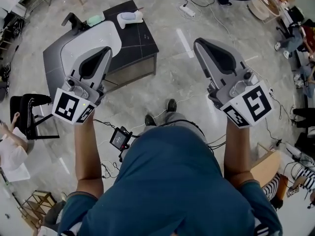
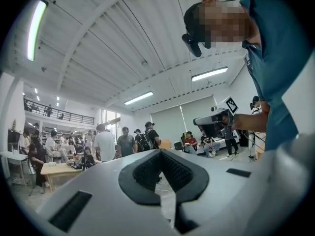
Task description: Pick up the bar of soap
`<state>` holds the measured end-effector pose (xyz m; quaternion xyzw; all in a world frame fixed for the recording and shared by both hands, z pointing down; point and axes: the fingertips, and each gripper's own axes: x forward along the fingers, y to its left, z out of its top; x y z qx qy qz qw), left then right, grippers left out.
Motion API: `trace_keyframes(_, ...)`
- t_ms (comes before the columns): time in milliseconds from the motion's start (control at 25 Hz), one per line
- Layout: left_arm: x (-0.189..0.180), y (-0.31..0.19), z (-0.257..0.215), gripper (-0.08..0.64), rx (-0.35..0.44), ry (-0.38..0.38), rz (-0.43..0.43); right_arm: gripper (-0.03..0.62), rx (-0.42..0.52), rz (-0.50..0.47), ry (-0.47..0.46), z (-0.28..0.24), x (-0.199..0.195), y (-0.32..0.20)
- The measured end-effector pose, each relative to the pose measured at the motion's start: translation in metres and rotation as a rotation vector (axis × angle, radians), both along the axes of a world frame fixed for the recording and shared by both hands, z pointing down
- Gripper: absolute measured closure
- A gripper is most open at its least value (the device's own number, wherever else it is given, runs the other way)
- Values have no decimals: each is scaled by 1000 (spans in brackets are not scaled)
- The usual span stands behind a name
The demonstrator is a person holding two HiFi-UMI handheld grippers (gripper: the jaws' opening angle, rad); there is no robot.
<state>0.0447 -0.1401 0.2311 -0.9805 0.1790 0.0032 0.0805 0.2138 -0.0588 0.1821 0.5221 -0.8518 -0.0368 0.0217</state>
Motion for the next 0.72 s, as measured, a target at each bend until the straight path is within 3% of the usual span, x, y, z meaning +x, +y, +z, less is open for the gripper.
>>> trace_keyframes(720,59,-71,-7,557,17,-39,-206,575,-13,-232,-34,21,65,-120)
